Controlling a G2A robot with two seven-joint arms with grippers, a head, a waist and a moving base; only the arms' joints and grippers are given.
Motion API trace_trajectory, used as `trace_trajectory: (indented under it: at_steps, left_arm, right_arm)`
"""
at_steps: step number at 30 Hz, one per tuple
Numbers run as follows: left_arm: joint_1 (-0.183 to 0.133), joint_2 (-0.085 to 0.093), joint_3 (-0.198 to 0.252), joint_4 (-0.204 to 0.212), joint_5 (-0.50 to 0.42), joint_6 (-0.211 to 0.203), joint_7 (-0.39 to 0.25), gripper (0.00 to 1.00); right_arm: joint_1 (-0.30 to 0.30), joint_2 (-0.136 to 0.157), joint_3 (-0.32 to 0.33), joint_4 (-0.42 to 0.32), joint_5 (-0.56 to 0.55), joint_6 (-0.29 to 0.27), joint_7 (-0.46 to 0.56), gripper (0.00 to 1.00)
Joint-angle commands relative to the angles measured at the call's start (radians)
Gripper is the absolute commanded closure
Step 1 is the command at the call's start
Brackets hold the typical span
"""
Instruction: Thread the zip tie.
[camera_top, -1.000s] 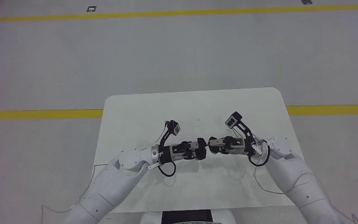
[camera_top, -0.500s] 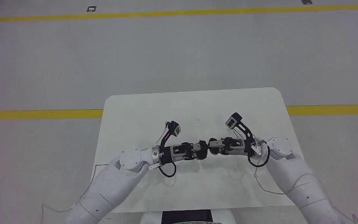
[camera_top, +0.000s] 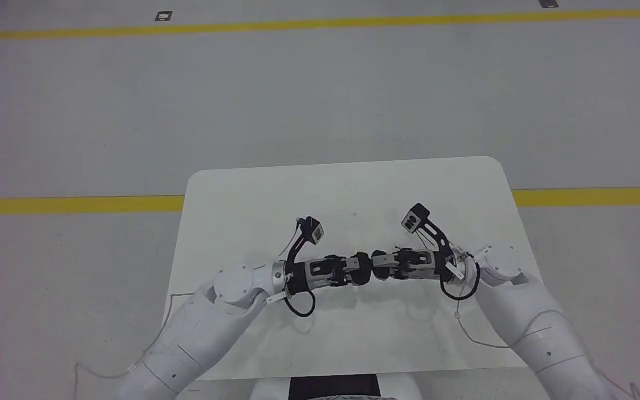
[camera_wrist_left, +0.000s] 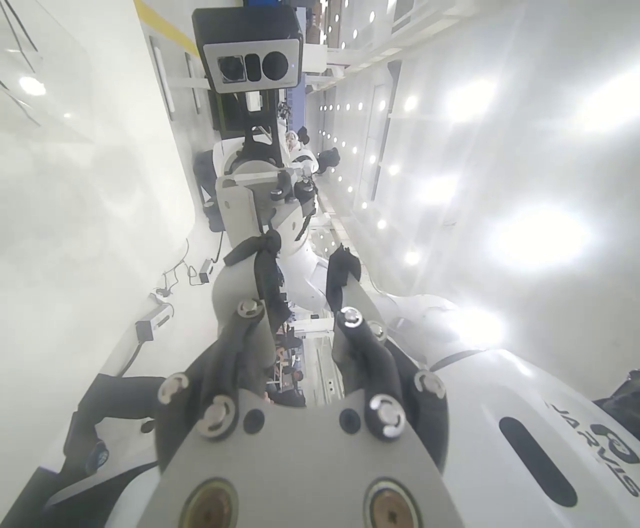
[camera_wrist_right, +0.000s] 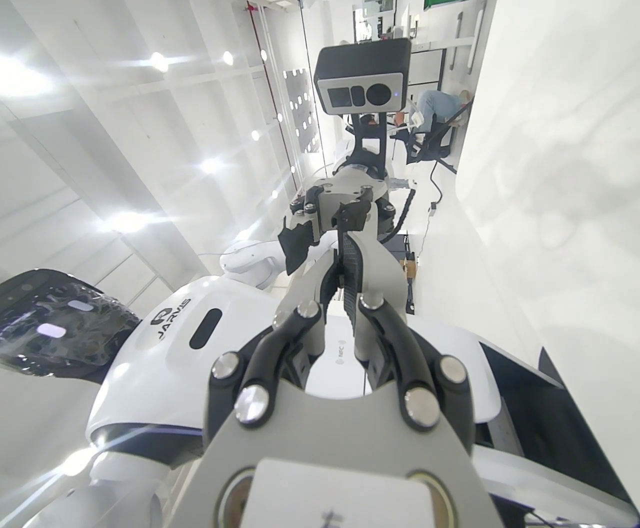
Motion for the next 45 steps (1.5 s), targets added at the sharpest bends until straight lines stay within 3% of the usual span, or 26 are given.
trace_trajectory:
  at_steps: [1, 12, 31, 45]
  left_arm:
    - [0.000, 0.001, 0.001, 0.001, 0.000, 0.002, 0.002, 0.80]
    - [-0.002, 0.003, 0.004, 0.004, -0.004, 0.002, 0.011, 0.87]
    - [-0.007, 0.006, 0.014, 0.010, -0.010, 0.004, 0.018, 0.89]
    - [-0.017, 0.007, 0.024, 0.020, -0.016, 0.004, 0.015, 0.98]
  right_arm:
    - [0.000, 0.000, 0.000, 0.000, 0.000, -0.001, 0.000, 1.00]
    - [0.000, 0.000, 0.000, 0.000, 0.003, -0.009, 0.000, 1.00]
    - [0.000, 0.000, -0.001, -0.003, 0.000, -0.020, 0.015, 1.00]
    - [-0.001, 0.000, 0.001, -0.004, 0.004, -0.026, 0.011, 1.00]
